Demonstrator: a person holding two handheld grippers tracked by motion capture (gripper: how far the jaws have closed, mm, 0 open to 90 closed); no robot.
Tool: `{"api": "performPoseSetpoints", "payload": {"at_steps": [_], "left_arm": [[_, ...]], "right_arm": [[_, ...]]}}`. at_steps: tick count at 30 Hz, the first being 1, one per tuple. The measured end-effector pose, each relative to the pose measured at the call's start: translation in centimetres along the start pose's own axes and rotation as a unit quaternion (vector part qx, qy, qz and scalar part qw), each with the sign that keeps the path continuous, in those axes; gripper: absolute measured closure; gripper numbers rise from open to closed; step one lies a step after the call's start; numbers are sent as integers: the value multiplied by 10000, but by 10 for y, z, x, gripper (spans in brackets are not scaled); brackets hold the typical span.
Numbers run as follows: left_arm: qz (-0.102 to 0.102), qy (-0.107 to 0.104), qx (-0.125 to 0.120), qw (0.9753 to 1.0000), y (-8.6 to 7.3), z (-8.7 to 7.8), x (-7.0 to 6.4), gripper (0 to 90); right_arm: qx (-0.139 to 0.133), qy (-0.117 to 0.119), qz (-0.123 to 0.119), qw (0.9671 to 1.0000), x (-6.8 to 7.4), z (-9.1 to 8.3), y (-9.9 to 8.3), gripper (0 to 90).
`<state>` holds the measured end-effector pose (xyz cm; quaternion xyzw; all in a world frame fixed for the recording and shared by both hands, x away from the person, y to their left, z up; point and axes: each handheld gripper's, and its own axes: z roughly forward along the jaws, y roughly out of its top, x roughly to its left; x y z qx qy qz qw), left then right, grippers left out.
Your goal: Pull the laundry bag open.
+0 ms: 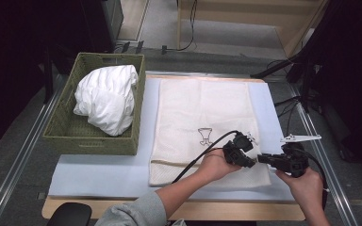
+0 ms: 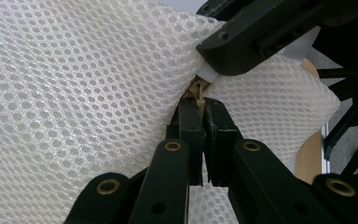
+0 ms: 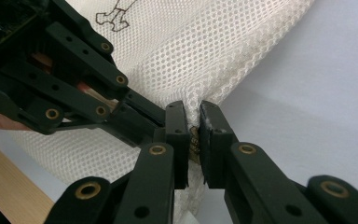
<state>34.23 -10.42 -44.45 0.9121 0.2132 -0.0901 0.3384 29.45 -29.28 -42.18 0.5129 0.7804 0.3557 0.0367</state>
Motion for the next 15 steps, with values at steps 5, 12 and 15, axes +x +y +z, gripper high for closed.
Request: {"api": "performPoseSetpoints", "payload": {"at_steps": [5,12,15], "left_arm": [[-123,-141,15,9998,-2,-3,4,883],[-180,-165,89,9997,-3,-5,7,884],[-203,-91,155,9996,-7,-8,10,885]], "right_arm": [[14,28,-1,10000,-1,0,-1,846],[33,-38,-24,10000,-1,0,0,852],[57,-121,70,9999,-5,-1,-1,854]]}}
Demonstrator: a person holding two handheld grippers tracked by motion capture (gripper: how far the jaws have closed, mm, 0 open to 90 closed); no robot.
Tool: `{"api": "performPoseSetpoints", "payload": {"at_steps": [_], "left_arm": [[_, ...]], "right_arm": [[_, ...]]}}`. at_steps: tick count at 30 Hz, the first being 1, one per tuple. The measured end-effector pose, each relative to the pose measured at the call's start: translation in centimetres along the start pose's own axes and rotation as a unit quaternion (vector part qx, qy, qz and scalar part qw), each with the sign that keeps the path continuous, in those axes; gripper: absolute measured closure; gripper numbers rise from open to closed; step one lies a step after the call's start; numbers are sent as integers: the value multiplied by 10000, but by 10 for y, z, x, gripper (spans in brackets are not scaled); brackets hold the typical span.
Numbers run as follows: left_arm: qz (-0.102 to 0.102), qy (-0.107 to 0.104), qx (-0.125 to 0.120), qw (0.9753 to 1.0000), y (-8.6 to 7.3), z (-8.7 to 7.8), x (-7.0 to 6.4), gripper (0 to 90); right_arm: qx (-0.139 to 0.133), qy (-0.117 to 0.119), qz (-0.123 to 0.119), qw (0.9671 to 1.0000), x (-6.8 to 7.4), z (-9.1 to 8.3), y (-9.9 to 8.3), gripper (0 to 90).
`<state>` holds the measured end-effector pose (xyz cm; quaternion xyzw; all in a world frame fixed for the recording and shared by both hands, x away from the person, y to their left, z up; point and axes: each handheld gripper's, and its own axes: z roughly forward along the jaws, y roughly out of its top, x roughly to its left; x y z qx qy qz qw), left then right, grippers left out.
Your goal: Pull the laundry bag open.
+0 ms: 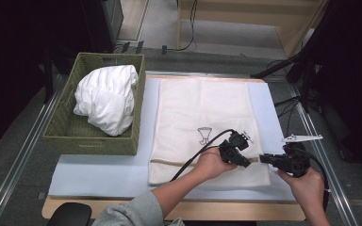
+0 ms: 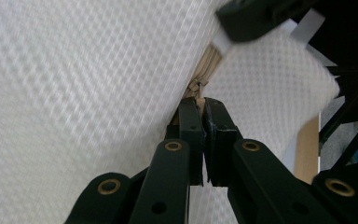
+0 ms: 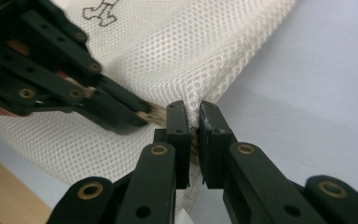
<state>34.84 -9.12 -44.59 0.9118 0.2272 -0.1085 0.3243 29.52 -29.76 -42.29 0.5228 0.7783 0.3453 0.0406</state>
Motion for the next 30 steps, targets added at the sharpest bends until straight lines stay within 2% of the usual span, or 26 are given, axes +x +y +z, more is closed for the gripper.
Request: {"api": "performPoseSetpoints", "payload": {"at_steps": [3,10,14,16,18,30], "left_arm": [[-30,-8,-10,10000,-5,-6,5,884],[11,-32,-10,10000,-9,-8,6,882],[-42,-104,-28,9999,-10,-8,6,882],[-188,-220,-75,9996,-10,-8,9,882],[-129,-209,-46,9997,-10,-9,9,883],[-62,-148,-16,9999,-16,-15,10,883]], "right_arm": [[-84,41,105,9999,-6,-2,-1,852],[-83,19,0,10000,-4,0,-1,849],[-84,42,13,10000,-6,2,-3,846],[-87,21,-9,10000,-6,2,-3,846],[-104,42,-16,9999,-6,2,-3,845],[-69,16,-33,10000,-7,2,-3,844]]}}
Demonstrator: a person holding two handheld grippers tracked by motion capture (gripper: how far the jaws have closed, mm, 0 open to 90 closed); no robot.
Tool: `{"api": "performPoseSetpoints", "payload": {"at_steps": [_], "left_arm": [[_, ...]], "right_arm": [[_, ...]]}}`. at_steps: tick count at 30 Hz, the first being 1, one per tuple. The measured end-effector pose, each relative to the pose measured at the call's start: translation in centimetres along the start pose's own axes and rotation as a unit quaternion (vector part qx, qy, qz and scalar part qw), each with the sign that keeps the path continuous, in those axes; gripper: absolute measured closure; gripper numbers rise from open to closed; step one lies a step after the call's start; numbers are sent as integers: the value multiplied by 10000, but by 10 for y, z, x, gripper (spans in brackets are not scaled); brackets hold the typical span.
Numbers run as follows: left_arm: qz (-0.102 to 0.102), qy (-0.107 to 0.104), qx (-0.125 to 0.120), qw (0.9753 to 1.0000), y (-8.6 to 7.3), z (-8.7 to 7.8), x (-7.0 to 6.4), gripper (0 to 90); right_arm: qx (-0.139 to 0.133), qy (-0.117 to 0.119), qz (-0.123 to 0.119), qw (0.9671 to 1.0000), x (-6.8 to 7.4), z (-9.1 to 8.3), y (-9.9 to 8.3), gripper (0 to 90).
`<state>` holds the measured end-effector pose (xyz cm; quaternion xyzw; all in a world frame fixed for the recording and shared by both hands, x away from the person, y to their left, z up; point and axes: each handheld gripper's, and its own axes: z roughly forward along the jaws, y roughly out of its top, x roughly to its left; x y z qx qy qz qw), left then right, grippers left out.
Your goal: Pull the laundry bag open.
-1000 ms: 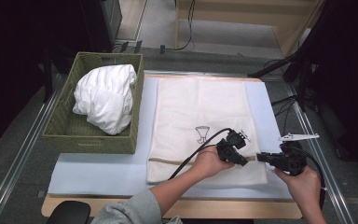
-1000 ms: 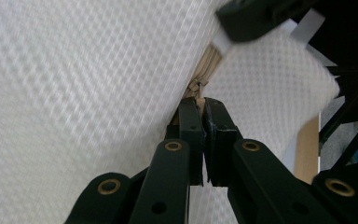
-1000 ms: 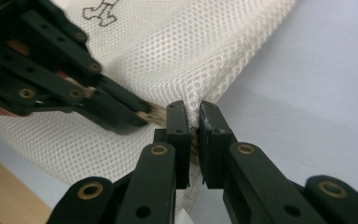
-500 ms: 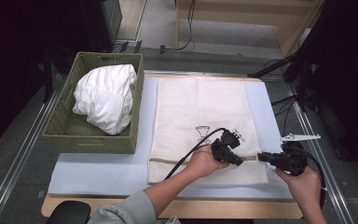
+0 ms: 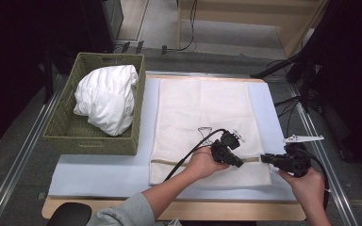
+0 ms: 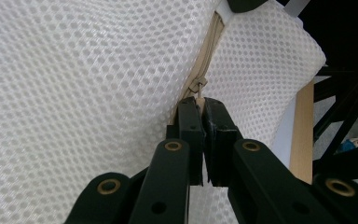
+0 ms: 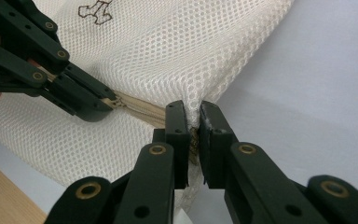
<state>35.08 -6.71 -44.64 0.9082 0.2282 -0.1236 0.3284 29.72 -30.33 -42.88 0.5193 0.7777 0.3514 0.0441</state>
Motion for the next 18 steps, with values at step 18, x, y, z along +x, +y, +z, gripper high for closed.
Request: {"api": "performPoseSetpoints", "payload": {"at_steps": [18], "left_arm": [[-87,-41,-21,10000,-11,-8,4,883]], "right_arm": [[30,-3,-10,10000,-1,2,-1,842]]}}
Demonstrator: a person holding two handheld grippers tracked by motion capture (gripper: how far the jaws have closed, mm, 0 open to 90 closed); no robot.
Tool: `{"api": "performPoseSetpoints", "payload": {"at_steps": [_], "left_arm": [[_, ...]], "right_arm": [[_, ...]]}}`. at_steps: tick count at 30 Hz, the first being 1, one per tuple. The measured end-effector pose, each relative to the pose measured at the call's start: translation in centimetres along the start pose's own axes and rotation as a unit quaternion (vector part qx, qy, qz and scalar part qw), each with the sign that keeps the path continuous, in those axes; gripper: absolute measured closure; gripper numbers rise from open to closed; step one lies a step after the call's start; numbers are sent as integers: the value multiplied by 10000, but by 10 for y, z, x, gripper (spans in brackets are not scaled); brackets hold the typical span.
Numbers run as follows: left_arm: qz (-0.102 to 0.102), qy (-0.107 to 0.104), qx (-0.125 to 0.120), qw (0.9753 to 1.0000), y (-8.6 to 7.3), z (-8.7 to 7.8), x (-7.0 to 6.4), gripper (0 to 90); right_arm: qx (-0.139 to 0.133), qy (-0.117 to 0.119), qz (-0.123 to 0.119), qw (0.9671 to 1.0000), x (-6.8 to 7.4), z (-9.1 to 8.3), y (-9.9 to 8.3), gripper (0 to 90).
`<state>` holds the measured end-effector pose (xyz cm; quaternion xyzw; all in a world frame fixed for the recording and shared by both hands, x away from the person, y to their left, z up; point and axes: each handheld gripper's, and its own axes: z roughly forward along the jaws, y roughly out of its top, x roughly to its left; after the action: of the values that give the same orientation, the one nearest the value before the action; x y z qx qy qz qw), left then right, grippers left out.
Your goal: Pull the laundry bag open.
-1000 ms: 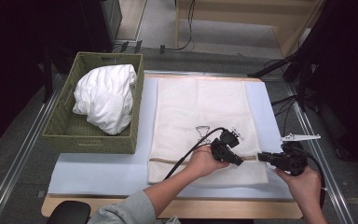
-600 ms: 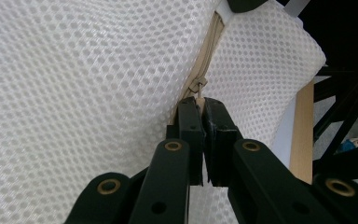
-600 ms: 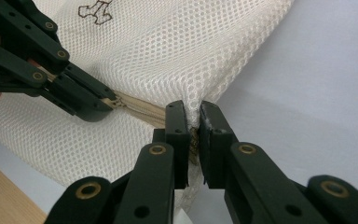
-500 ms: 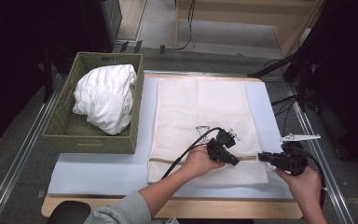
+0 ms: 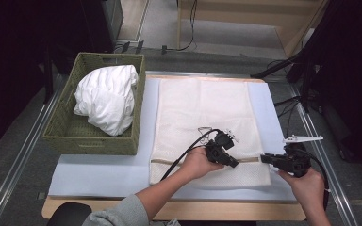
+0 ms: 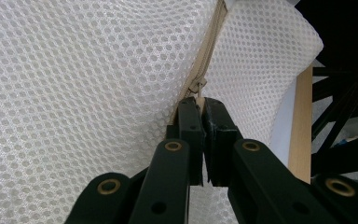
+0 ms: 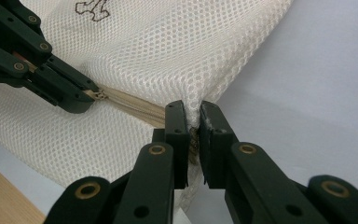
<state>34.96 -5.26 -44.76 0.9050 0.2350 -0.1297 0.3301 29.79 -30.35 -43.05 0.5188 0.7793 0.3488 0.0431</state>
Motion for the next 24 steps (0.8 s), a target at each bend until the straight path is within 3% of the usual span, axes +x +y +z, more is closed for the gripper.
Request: {"api": "performPoseSetpoints", "payload": {"at_steps": [7,14,24], "left_arm": [[-123,-40,6,9999,1,0,0,882],[-68,-48,67,9999,0,-2,2,883],[-214,26,95,9997,-19,-14,13,883]], "right_arm": [[9,3,11,10000,-1,1,0,841],[20,-13,-9,10000,-1,1,0,841],[24,-34,0,10000,-2,1,-1,841]]}}
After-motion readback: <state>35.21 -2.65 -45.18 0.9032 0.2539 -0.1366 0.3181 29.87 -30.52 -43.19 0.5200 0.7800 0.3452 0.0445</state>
